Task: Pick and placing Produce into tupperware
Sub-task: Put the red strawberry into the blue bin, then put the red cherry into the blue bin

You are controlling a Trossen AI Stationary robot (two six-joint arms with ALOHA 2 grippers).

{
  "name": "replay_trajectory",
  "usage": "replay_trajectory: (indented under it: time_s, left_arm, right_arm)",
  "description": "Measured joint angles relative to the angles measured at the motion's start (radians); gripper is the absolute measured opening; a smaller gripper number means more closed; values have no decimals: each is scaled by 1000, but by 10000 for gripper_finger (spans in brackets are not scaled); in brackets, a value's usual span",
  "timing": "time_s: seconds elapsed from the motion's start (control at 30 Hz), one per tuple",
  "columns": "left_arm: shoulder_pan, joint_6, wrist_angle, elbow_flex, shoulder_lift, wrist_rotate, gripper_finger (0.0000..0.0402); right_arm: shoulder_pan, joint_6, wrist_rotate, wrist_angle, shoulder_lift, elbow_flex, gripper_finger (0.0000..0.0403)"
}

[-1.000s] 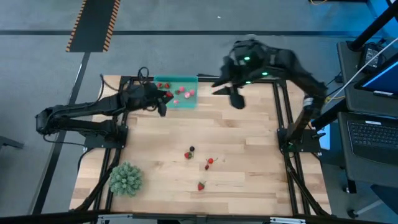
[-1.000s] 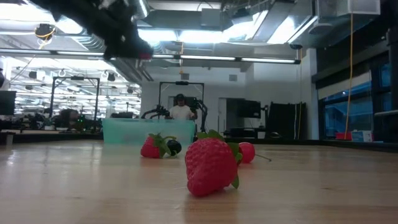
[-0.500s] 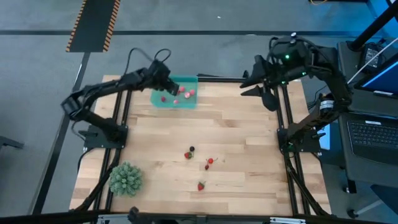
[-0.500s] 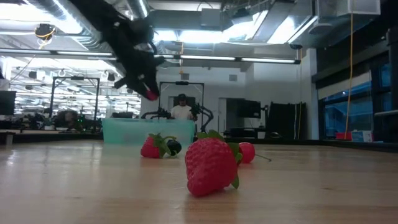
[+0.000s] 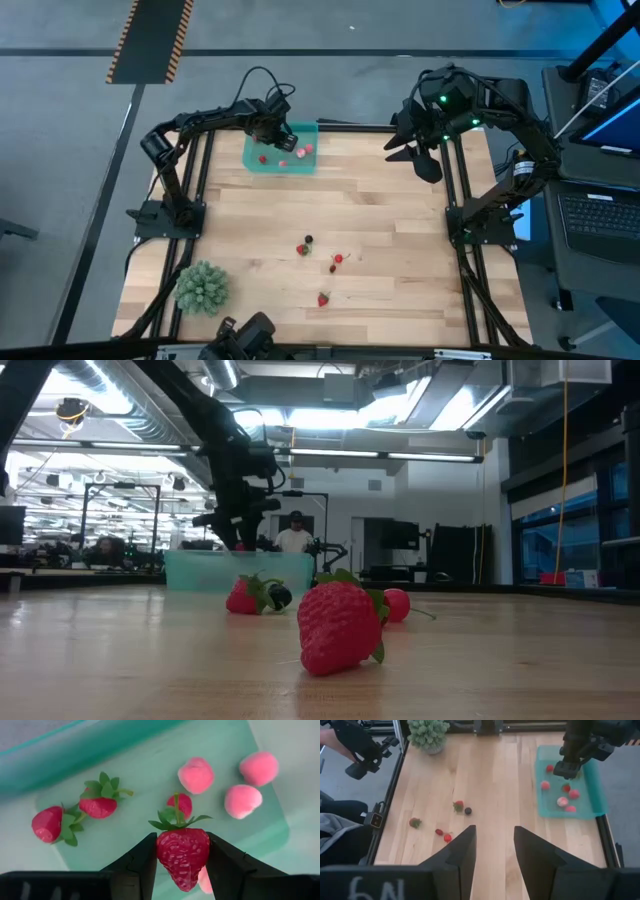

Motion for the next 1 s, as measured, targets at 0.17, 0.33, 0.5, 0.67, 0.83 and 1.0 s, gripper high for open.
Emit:
replay_trajectory:
  time_s: [0.17,0.33,0.5,0.67,0.83,1.0]
  left_arm:
    - [14,29,-6,8,53,-43,137]
    - [48,33,-17,7,92,-50,137]
    - [58,29,-13,7,99,-52,138]
    - [57,51,-15,7,99,-67,170]
    - [57,51,-11,7,99,-144,213]
    - [59,71,-12,7,89,-85,221]
  right_arm:
    - [0,3,0,-2,0,-19,136]
    - [0,22,0,-2,0,-20,136]
    - [0,37,0,-3,0,-20,136]
    - [0,34,0,-4,0,-20,136]
    - [0,25,0,-3,0,-20,136]
    - [0,26,0,-4,0,-20,136]
